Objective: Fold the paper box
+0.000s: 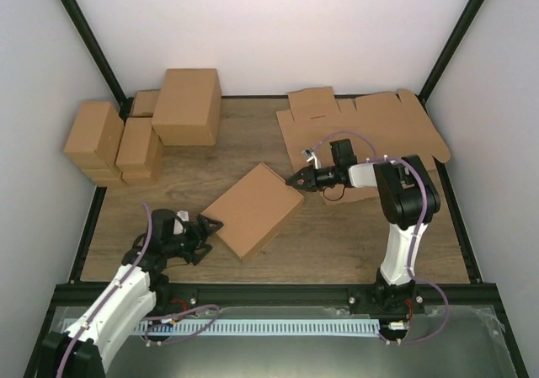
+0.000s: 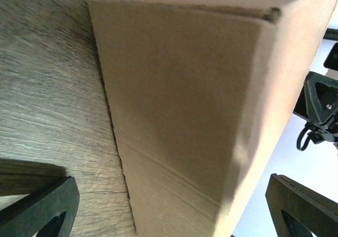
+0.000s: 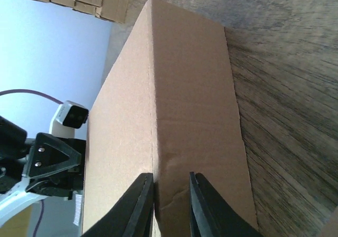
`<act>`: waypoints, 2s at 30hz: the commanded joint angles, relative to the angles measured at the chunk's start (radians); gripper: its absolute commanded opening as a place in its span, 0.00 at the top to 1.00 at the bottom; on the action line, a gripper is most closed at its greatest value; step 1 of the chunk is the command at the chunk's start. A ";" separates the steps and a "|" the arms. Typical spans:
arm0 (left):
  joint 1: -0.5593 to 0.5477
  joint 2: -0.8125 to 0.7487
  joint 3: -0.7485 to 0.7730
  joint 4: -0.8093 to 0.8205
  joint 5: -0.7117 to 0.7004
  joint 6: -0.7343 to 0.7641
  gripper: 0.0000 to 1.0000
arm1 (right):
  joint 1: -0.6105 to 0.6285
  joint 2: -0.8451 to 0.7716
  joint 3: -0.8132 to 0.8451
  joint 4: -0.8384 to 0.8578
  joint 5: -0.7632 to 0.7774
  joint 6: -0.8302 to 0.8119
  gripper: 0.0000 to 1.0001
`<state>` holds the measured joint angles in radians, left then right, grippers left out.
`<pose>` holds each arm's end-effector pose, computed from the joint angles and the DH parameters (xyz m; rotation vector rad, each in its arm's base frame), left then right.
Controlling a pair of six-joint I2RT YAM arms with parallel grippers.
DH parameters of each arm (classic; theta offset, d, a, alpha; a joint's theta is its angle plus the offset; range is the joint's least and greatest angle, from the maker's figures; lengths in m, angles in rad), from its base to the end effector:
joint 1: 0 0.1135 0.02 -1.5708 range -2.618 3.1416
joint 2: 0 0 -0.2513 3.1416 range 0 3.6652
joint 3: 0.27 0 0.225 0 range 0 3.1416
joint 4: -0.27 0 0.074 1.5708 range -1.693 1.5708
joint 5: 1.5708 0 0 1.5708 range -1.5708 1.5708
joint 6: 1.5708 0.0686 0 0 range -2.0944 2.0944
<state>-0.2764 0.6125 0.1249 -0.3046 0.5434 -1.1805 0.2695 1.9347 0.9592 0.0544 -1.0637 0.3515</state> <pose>0.1128 -0.0689 0.1149 -0.8761 2.4905 -1.2617 0.3172 0.1498 0.1170 -0.3758 2.4110 1.5873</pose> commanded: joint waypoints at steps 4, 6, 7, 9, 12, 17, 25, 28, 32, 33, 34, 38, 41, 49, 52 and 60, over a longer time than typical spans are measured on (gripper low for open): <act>-0.001 0.040 -0.030 0.218 0.056 -0.059 0.00 | -0.045 0.078 0.013 0.056 -0.029 0.027 0.83; 0.000 0.049 -0.029 0.235 0.054 -0.064 0.00 | -0.048 0.088 0.015 0.059 -0.033 0.029 0.84; -0.001 0.057 -0.025 0.233 0.052 -0.059 0.00 | -0.048 0.093 0.017 0.061 -0.033 0.030 0.84; -0.001 0.076 -0.019 0.244 0.051 -0.053 0.00 | -0.051 0.103 0.019 0.066 -0.037 0.037 0.84; -0.001 0.105 -0.011 0.289 0.053 -0.062 0.00 | -0.055 0.112 0.021 0.075 -0.045 0.041 0.84; -0.001 0.155 -0.001 0.380 0.084 -0.079 0.00 | -0.055 0.118 0.024 0.074 -0.048 0.042 0.84; -0.001 0.197 0.020 0.420 0.108 -0.092 0.08 | -0.055 0.121 0.031 0.073 -0.053 0.046 0.85; -0.001 0.191 0.061 0.381 0.101 -0.076 0.21 | -0.057 0.115 0.034 0.074 -0.059 0.049 0.82; -0.001 0.150 0.115 0.310 0.076 -0.057 0.38 | -0.057 0.081 0.043 0.057 -0.060 0.052 0.80; -0.001 0.136 0.122 0.309 0.071 -0.063 0.42 | -0.056 0.070 0.049 0.045 -0.057 0.049 0.79; -0.001 0.130 0.130 0.305 0.068 -0.068 0.43 | -0.056 0.058 0.058 0.030 -0.054 0.044 0.76; 0.001 0.136 0.190 0.252 0.052 -0.043 0.44 | -0.057 -0.039 0.088 -0.037 -0.003 0.035 0.48; 0.006 0.170 0.299 0.168 0.018 0.037 0.44 | -0.056 -0.127 0.118 -0.087 0.052 0.026 0.40; 0.144 0.386 0.640 0.151 -0.039 0.151 0.42 | -0.057 -0.404 0.129 -0.107 0.297 0.082 0.37; 0.210 0.470 0.735 0.211 -0.090 0.138 0.42 | -0.056 -0.514 0.077 -0.069 0.400 0.111 0.37; 0.268 0.740 0.920 0.474 -0.253 -0.051 0.43 | -0.057 -0.709 -0.049 -0.010 0.499 0.125 0.38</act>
<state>-0.0196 1.2690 0.9749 -0.0143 0.3912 -1.1294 0.2180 1.2694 0.9333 0.0311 -0.6456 0.4660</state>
